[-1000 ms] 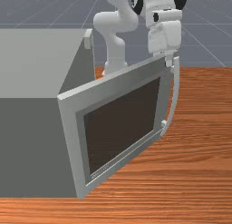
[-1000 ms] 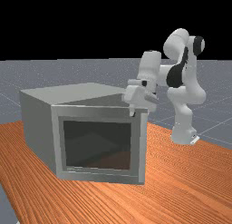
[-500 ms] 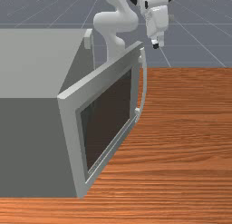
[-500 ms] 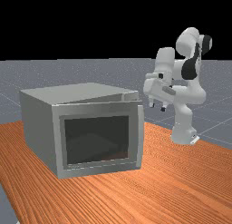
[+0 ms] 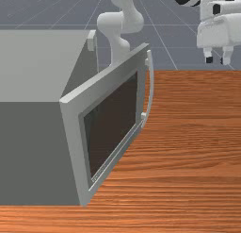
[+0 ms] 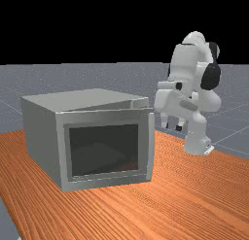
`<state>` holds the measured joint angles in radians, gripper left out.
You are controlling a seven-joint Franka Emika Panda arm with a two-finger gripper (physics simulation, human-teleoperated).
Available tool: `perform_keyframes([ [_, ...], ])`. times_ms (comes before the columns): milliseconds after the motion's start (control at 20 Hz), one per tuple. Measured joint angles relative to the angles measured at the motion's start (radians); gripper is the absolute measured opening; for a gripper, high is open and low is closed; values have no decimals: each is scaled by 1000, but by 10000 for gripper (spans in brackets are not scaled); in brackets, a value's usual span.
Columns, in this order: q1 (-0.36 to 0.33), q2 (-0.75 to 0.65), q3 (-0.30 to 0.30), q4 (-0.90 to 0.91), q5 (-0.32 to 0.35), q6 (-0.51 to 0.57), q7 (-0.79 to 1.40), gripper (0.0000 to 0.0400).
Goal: Close the microwave
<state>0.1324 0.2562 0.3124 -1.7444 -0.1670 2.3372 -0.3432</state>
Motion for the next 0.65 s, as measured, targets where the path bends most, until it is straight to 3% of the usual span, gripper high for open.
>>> perform_keyframes([
  [100,10,131,-6,209,-2,-128,-23,400],
  [200,1,158,-8,180,1,-92,-23,400],
  [250,-1,139,-17,102,-23,11,-8,400],
  [350,-1,157,-18,98,-24,18,-7,400],
  [400,-47,122,9,16,8,101,-139,400],
  [500,-173,59,34,-68,137,99,-438,400],
  [550,-138,21,-87,-104,-101,85,-239,400],
  [600,-204,1,-99,-125,-58,106,-356,400],
  [650,-208,5,-169,-122,-217,79,-375,400],
])
